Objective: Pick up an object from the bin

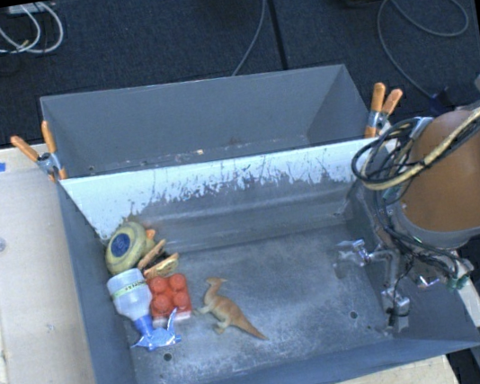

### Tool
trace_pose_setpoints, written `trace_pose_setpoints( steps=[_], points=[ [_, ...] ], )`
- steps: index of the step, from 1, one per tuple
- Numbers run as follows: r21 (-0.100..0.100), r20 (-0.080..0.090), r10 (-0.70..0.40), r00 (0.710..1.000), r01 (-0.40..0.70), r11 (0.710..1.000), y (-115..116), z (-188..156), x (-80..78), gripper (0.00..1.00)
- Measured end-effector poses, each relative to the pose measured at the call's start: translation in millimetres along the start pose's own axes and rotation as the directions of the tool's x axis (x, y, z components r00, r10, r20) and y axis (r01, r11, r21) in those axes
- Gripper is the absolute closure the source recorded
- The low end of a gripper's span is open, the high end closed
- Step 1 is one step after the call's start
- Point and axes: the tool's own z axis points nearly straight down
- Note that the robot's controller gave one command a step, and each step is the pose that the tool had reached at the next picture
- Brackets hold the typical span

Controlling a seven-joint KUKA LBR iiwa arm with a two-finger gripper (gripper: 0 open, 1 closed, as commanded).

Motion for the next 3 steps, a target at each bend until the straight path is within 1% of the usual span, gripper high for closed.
trace_pose_setpoints(
  steps=[1,2,3],
  points=[
    [0.002,-0.004,0.078,0.997,-0.078,0.997,33.2,-22.5,-17.5,0.00],
    [0.000,0.003,0.101,0.995,-0.101,0.995,76.4,-40.3,-32.3,0.00],
    [0.002,-0.002,-0.009,1.000,0.009,1.000,88.8,-11.2,-40.6,0.00]
  ],
)
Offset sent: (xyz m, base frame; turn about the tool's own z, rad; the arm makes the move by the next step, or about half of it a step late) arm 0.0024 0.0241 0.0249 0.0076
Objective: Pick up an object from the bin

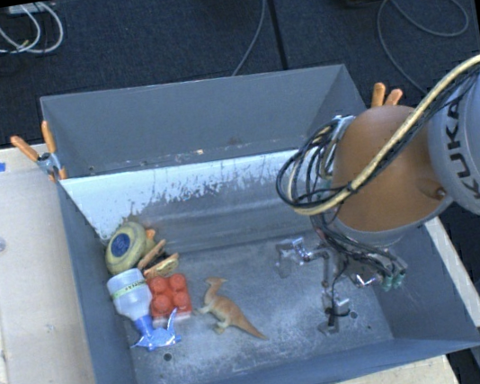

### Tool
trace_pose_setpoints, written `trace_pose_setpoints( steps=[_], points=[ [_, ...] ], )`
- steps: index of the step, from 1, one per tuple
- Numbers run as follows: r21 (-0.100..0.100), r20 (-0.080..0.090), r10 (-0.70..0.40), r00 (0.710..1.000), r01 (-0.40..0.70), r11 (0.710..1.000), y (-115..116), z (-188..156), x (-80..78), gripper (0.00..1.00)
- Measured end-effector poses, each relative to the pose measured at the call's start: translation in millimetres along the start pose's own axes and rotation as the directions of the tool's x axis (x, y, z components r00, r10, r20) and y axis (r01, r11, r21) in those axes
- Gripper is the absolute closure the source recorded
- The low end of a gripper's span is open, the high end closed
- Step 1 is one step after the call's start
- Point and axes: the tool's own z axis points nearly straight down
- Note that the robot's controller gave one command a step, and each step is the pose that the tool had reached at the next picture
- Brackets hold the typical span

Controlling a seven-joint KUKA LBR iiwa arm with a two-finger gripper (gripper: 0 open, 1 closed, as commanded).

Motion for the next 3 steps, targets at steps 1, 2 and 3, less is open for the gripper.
trace_pose_setpoints(
  steps=[1,2,3],
  points=[
    [-0.001,0.000,-0.011,1.000,0.011,1.000,44.0,4.1,-7.7,0.00],
    [-0.001,0.000,-0.002,1.000,0.002,1.000,80.2,19.8,-22.5,0.00],
    [-0.003,0.001,0.033,0.999,-0.033,0.999,81.4,30.3,-44.3,0.00]
  ],
)
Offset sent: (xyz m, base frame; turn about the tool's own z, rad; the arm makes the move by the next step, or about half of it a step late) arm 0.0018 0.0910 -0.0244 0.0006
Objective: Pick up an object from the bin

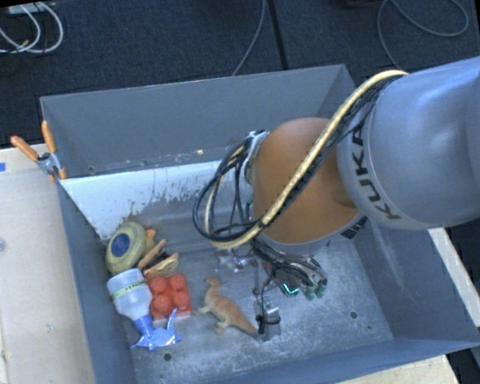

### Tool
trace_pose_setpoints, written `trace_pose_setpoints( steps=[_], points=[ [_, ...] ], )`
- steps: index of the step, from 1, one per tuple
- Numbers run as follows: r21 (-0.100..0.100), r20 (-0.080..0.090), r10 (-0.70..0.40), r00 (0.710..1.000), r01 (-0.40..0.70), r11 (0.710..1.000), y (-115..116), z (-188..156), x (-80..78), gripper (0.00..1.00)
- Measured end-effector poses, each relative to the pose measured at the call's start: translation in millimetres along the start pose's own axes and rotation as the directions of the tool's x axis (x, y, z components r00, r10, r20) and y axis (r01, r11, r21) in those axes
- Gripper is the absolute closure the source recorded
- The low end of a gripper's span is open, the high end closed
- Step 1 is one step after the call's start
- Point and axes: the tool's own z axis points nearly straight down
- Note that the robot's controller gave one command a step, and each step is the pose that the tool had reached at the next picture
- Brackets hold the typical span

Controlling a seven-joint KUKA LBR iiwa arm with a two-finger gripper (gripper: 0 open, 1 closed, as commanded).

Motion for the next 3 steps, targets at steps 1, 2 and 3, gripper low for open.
trace_pose_setpoints(
  steps=[1,2,3],
  points=[
    [0.001,-0.001,0.008,1.000,-0.008,1.000,-5.2,2.5,-2.6,0.00],
    [0.002,0.003,-0.112,0.994,0.112,0.994,-4.1,18.9,-12.5,0.00],
    [-0.001,0.001,-0.363,0.932,0.363,0.932,6.3,75.5,-23.5,1.00]
  ],
)
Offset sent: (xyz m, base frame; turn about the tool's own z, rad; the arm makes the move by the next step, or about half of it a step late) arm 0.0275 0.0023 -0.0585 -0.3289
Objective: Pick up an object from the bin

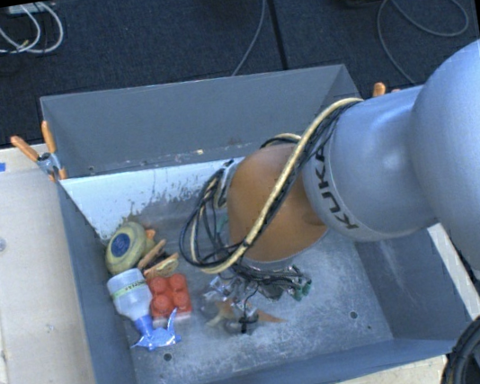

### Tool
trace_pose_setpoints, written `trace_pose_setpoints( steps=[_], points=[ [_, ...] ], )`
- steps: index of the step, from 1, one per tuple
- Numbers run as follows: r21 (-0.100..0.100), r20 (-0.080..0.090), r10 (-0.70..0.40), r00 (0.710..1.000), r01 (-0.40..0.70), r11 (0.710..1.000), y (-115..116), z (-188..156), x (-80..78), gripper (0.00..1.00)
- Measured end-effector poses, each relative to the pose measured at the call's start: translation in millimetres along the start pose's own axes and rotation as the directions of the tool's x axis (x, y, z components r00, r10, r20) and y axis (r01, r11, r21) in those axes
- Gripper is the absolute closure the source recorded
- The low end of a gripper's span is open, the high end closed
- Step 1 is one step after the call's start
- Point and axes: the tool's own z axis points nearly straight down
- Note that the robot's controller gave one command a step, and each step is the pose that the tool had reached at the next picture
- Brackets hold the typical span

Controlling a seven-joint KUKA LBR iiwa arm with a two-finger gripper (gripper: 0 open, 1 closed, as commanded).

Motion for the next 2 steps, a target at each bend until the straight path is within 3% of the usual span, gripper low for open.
trace_pose_setpoints(
  steps=[1,2],
  points=[
    [0.000,0.000,0.000,1.000,0.000,1.000,0.0,0.0,0.0,1.00],
    [-0.001,0.000,-0.001,1.000,0.001,1.000,-13.1,-94.6,1.9,1.00]
  ],
)
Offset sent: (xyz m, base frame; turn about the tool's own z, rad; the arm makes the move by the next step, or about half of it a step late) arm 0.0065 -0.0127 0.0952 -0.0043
